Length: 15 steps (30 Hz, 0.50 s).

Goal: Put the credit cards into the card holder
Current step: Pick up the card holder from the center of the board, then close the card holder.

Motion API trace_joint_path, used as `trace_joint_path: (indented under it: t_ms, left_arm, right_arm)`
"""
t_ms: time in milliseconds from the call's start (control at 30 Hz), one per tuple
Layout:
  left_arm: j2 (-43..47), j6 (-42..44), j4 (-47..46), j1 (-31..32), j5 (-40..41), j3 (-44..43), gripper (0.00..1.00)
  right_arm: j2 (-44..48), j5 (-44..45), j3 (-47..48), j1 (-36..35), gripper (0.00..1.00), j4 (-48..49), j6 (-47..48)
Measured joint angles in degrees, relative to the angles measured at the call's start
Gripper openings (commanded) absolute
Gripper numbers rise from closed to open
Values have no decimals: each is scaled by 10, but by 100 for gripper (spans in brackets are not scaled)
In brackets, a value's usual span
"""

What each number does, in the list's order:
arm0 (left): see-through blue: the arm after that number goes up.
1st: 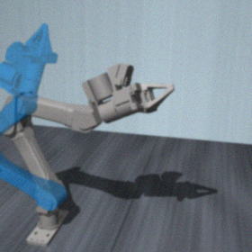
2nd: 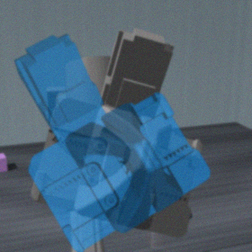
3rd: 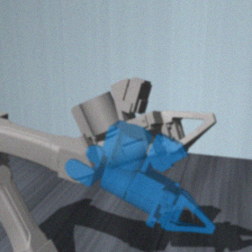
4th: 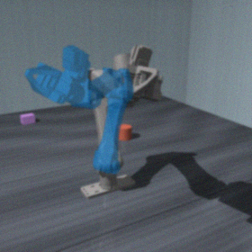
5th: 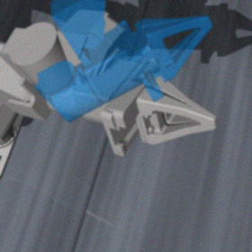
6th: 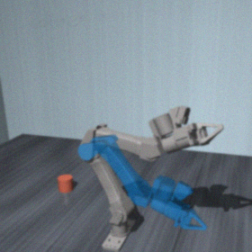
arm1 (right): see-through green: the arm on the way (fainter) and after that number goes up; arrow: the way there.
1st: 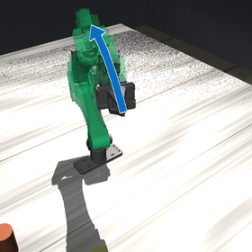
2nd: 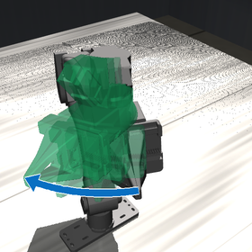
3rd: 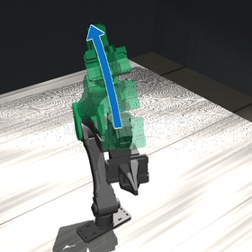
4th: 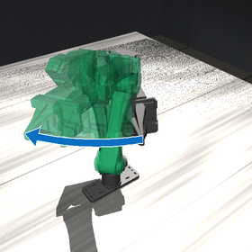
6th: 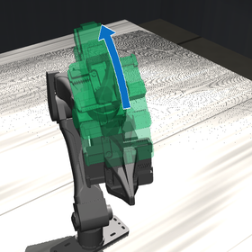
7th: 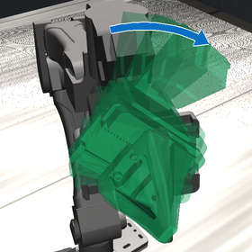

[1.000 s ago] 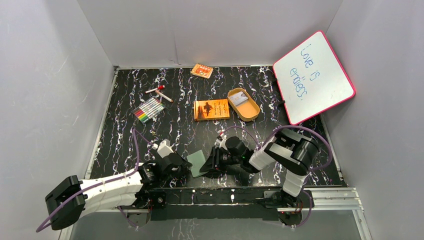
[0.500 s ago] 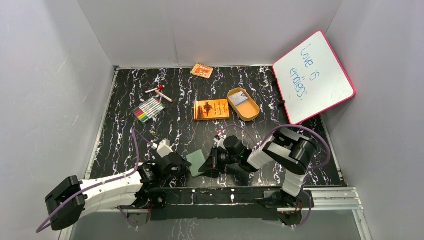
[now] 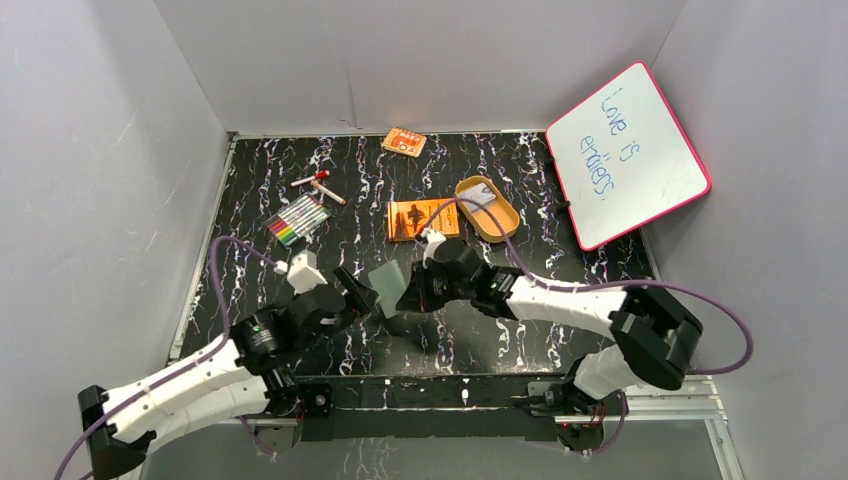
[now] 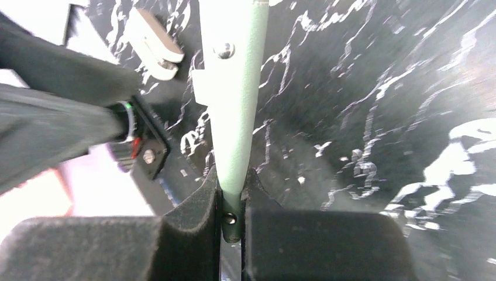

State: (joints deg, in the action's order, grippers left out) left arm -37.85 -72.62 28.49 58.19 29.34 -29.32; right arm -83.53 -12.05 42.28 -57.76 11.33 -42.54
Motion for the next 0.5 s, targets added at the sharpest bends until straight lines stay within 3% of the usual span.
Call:
trace_joint_path:
  t_ms: [267, 500]
  left_arm:
    - [12, 43, 76, 0, 105, -213, 85]
    - [-55, 141, 9, 0, 131, -341, 91]
  right_arm:
    - [58, 240, 179, 0, 0, -231, 286]
    - [96, 444, 219, -15, 0, -214, 548]
